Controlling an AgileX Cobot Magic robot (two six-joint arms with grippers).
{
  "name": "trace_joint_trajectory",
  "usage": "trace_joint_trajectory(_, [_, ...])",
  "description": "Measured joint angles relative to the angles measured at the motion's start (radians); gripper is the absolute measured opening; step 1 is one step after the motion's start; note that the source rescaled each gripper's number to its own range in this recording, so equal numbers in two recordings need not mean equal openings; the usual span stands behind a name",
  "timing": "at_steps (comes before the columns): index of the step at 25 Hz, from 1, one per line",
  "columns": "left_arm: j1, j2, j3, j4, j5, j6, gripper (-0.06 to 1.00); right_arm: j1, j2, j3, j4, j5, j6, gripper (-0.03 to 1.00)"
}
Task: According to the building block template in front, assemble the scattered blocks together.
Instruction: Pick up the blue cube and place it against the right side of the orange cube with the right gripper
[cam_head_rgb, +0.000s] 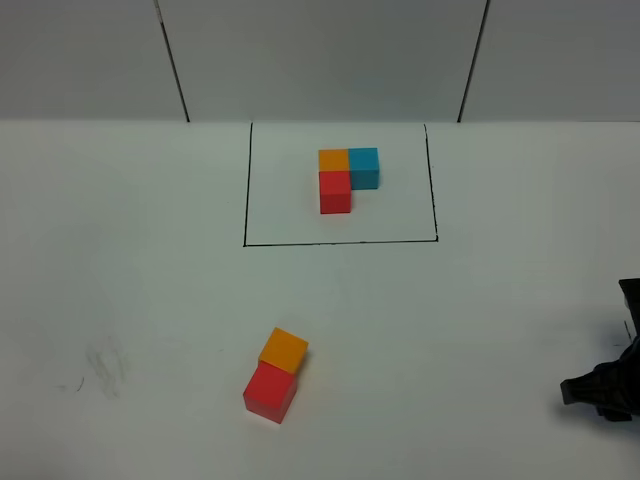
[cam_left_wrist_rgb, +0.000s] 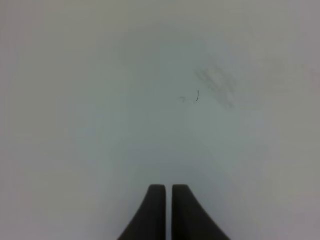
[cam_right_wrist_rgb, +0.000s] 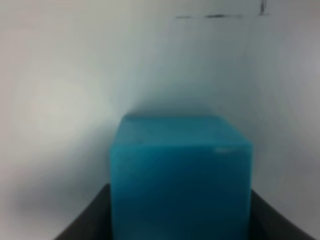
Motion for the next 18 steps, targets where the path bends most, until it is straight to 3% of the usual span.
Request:
trace_joint_trajectory(11, [0.0,0.0,0.0,0.0,0.0,0.0,0.0,0.0,-0.037,-0.058,0.0,0.044,-0.08,0.51])
trace_joint_trajectory(18, [0.0,0.0,0.0,0.0,0.0,0.0,0.0,0.0,-0.139,-0.152,-0.005,0.14,-0.159,0.51])
